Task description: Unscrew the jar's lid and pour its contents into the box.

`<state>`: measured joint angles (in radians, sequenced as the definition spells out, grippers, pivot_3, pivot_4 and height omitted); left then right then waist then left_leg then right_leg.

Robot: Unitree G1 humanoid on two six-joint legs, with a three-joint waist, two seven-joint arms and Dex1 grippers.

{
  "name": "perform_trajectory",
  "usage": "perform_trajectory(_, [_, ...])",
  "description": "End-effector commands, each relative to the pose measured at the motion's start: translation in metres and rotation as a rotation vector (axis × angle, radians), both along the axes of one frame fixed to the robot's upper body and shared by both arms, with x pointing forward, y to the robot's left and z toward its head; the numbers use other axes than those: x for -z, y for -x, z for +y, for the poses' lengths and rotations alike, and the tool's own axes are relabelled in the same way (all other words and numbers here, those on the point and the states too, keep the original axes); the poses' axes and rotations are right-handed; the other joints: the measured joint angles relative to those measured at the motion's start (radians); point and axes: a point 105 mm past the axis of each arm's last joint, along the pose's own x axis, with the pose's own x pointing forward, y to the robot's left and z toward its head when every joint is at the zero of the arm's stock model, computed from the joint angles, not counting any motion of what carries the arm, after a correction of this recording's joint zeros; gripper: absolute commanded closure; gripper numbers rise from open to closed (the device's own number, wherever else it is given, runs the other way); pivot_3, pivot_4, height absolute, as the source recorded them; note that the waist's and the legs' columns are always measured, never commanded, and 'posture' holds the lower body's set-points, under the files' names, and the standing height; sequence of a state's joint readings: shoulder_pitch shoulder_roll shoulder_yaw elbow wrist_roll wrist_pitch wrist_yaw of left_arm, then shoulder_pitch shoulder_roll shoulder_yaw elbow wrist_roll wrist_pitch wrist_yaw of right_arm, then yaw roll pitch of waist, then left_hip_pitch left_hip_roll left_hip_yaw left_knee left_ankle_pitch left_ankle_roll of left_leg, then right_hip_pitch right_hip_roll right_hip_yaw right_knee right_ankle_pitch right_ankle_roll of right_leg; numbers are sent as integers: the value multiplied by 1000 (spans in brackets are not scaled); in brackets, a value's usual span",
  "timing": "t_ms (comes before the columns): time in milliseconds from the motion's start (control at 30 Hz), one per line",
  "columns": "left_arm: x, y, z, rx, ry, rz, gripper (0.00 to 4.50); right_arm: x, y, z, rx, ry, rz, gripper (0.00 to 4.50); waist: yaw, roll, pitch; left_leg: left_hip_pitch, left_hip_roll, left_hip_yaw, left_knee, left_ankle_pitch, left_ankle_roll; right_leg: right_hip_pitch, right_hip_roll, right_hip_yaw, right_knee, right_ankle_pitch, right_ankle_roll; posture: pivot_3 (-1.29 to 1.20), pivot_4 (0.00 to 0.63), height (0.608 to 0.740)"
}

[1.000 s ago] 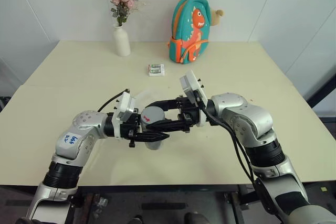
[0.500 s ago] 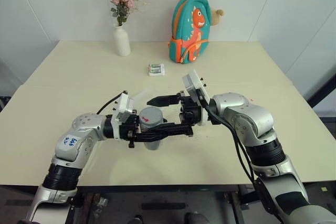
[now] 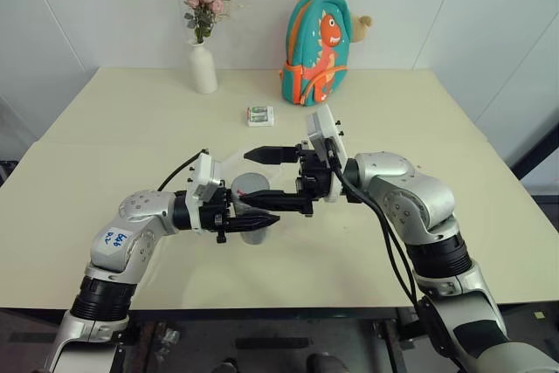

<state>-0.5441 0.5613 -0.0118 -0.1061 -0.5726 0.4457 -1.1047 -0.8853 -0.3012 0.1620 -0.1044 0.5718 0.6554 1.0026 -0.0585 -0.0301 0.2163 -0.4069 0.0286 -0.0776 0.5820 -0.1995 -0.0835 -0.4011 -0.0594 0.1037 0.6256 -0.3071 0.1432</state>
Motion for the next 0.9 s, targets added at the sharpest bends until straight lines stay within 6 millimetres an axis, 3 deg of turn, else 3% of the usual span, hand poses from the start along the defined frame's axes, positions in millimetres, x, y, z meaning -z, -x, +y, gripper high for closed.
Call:
perform_trajectory(33, [-10, 0, -5, 3, 6, -54, 2500, -2, 3, 9, 12, -8, -35, 13, 0, 0, 0, 0, 0, 0, 0, 0, 0, 0, 0, 0, 0, 0, 0, 0, 150, 740])
perform_trajectory(400, [-12, -1, -8, -5, 4, -53, 2500, -2, -15, 11, 99, 0, -63, 13, 0, 0, 0, 0, 0, 0, 0, 0, 0, -1, 0, 0, 1, 0, 0, 0, 150, 740])
perform_trajectory(633, [-10, 2, -1, -16, 1, -48, 2500, -6, -36, -40, 213, 7, -88, 13, 3, 0, 0, 0, 0, 0, 0, 0, 0, -1, 0, 0, 0, 0, 0, 0, 150, 740])
perform_trajectory(800, [-10, 1, 2, -27, 0, -48, 2500, -1, -36, -76, 253, 25, -81, 13, 3, 0, 0, 0, 0, 0, 0, 0, 0, -1, 0, 0, 1, 0, 0, 0, 150, 740])
perform_trajectory(900, [-10, 2, 4, -30, 1, -45, 2500, -1, -33, -84, 251, 28, -70, 13, 7, 0, 0, -1, -1, 0, 1, 0, 0, 0, -1, 0, 0, 0, 0, 0, 150, 740])
